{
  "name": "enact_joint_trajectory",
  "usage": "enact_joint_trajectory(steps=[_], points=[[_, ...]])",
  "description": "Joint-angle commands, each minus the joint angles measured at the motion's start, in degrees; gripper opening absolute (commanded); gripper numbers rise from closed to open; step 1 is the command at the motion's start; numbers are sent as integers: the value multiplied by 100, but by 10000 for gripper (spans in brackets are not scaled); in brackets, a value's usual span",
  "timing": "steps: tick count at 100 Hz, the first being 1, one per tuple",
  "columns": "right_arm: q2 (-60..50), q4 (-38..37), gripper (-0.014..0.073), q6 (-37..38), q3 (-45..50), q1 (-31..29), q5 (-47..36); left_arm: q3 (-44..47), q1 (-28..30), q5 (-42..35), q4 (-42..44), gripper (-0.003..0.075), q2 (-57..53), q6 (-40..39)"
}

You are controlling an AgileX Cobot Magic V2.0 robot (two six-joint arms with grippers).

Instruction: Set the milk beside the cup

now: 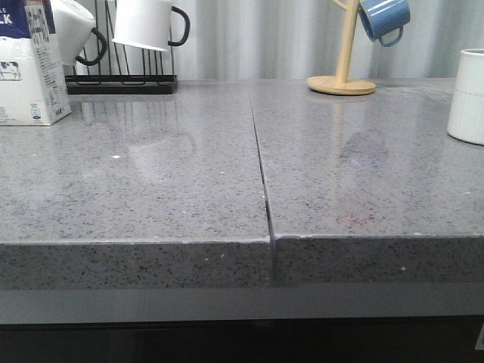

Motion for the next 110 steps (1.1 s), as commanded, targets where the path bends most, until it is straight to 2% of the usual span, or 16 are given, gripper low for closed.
enact_joint_trajectory(steps=[1,13,18,25,42,50,77,94,110], points=[[417,-135,-68,-24,-216,-37,-471,246,-38,-457,2,-20,-174,-37],[924,-150,-58,-24,-216,-37,-717,246,-38,-457,2,-20,-174,-37],[1132,-156,-22,-24,-216,-42,-892,246,-38,-457,2,-20,-174,-37],[1397,-169,76,-24,-216,-42,-1199,246,-38,-457,2,-20,-174,-37],[1979,-169,385,-24,-216,-236,-1926,246,-38,-457,2,-20,-174,-37],[2247,-169,460,-24,-216,-463,-2326,246,-38,-457,2,-20,-174,-37],[3170,-169,456,-24,-216,-1229,-3786,246,-38,-457,2,-20,-174,-37],[3987,-180,456,-29,-216,-1430,-4883,246,-38,-457,2,-20,-174,-37],[4772,-184,456,-29,-309,-1447,-5403,246,-38,-457,2,-20,-174,-37]])
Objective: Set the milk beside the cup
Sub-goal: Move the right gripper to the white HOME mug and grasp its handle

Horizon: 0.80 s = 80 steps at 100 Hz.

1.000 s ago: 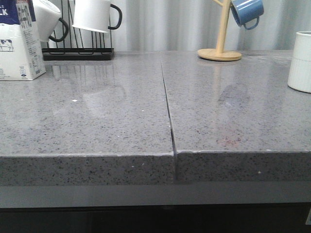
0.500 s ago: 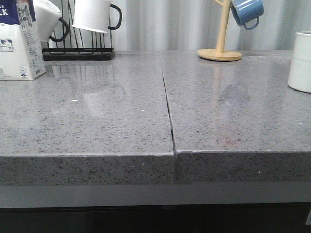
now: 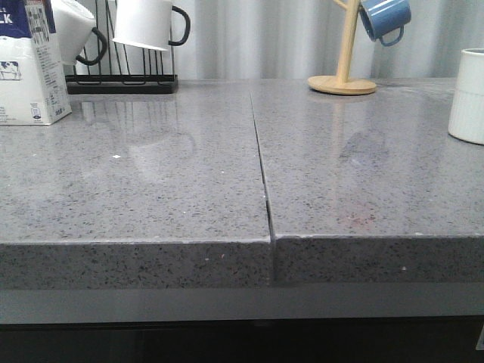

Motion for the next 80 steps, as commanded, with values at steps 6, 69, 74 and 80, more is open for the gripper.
enact_joint_trajectory(steps=[6,69,74,80], points=[[479,-61,456,-29,-345,-42,-876,246,-38,-457,2,-20,-174,-37],[1680,-151,456,-24,-1310,-42,-1506,246,-38,-457,2,-20,-174,-37],[1738,-151,456,-24,-1364,-42,-1585,246,-38,-457,2,-20,-174,-37],[1794,-158,452,-24,-1402,-42,-1689,246,-38,-457,2,-20,-174,-37]])
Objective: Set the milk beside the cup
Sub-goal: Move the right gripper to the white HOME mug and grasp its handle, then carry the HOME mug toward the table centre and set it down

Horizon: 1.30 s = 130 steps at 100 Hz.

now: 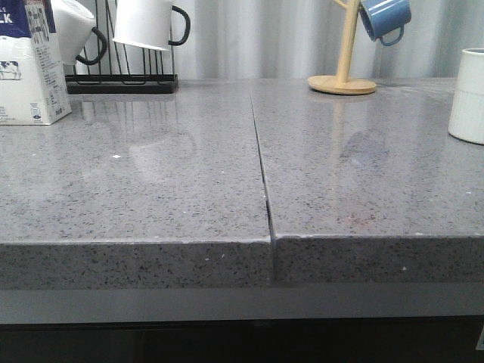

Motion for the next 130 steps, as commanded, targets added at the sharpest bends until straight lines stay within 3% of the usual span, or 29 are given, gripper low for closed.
enact_joint_trajectory(steps=[1,10,27,38,73,110,130], points=[[-112,-81,449,-24,-221,-32,-617,246,-38,-457,2,-20,-174,-37],[-112,-140,370,-24,-221,-32,-679,246,-38,-457,2,-20,-174,-37],[-112,-190,41,-24,-221,-32,-693,246,-38,-457,2,-20,-174,-37],[-112,-196,-72,-24,-221,-32,-693,246,-38,-457,2,-20,-174,-37],[-540,-311,-67,-24,-235,147,-673,246,-38,-457,2,-20,-174,-37],[-981,426,-57,-24,-769,1570,691,246,-38,-457,2,-20,-174,-37],[-897,776,-57,-30,-1194,2431,810,246,-38,-457,2,-20,-174,-37]])
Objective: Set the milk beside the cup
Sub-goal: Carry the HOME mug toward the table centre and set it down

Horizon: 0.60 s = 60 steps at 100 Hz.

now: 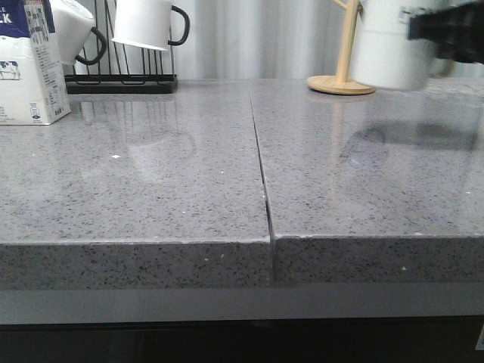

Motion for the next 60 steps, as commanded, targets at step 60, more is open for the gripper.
enact_joint_trajectory(steps=[60], points=[[1029,69,-57,-95,-1095,1362,-688,246,-38,-457,2,-20,-174,-33]])
